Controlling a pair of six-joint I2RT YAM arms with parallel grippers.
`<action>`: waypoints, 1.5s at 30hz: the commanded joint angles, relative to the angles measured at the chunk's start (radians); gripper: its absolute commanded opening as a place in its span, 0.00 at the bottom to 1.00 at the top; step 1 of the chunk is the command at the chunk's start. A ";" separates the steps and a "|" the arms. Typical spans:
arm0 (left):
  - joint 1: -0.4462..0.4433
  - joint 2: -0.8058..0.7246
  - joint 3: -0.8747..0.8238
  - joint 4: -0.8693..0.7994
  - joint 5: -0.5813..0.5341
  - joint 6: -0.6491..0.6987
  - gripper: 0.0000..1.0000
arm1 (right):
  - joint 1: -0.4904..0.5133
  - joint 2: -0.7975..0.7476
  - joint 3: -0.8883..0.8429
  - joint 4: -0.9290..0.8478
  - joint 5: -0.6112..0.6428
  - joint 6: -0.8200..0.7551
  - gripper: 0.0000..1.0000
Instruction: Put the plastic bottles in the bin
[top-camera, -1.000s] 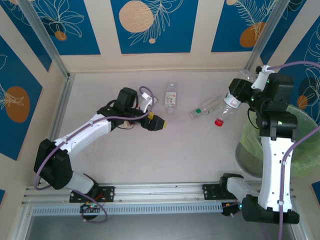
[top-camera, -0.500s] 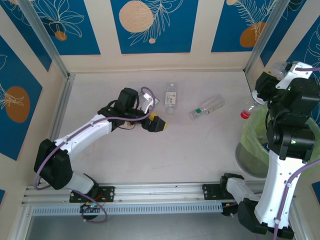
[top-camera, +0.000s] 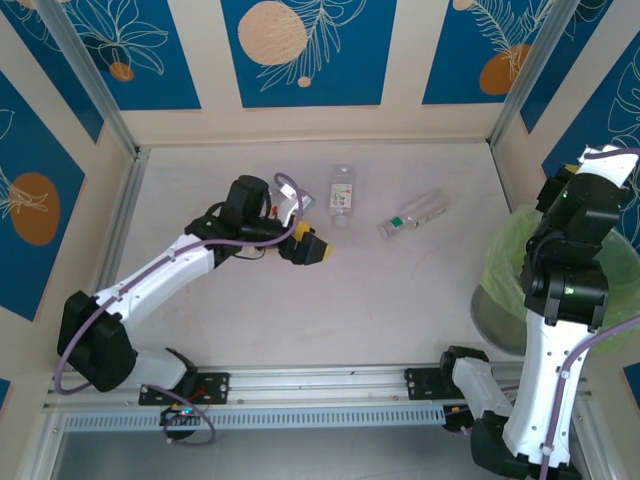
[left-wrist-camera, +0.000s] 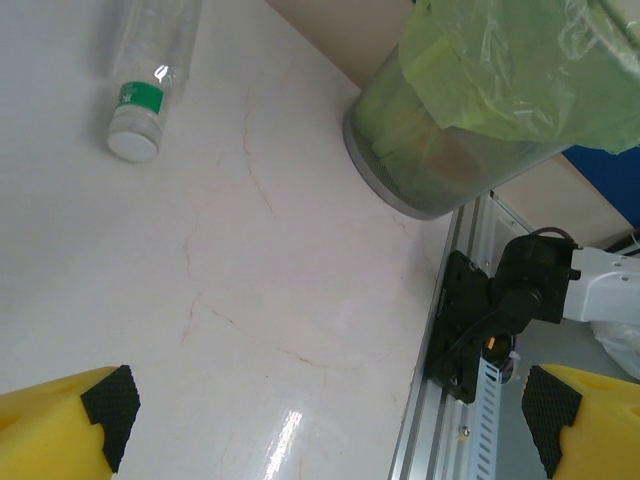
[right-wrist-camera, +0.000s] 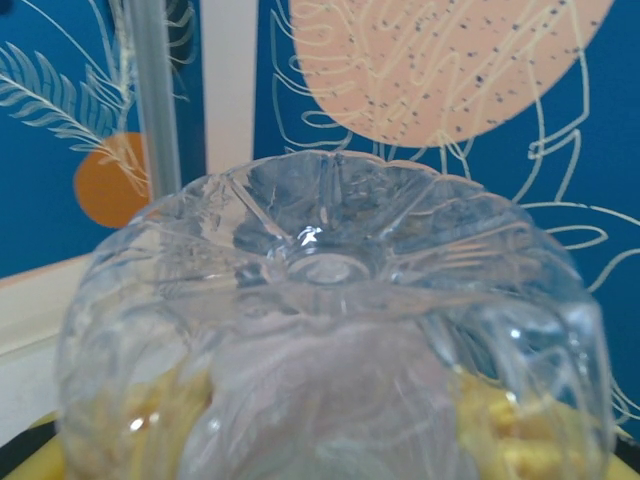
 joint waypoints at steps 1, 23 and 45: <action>-0.005 -0.036 -0.012 -0.002 -0.026 0.029 1.00 | -0.023 -0.004 -0.036 0.042 0.071 -0.047 0.44; -0.007 -0.022 -0.009 -0.018 -0.056 0.029 1.00 | -0.166 0.024 -0.389 0.082 0.096 0.272 0.75; -0.006 0.009 0.007 -0.071 -0.226 0.022 1.00 | -0.271 -0.036 -0.317 -0.060 -0.248 0.455 0.99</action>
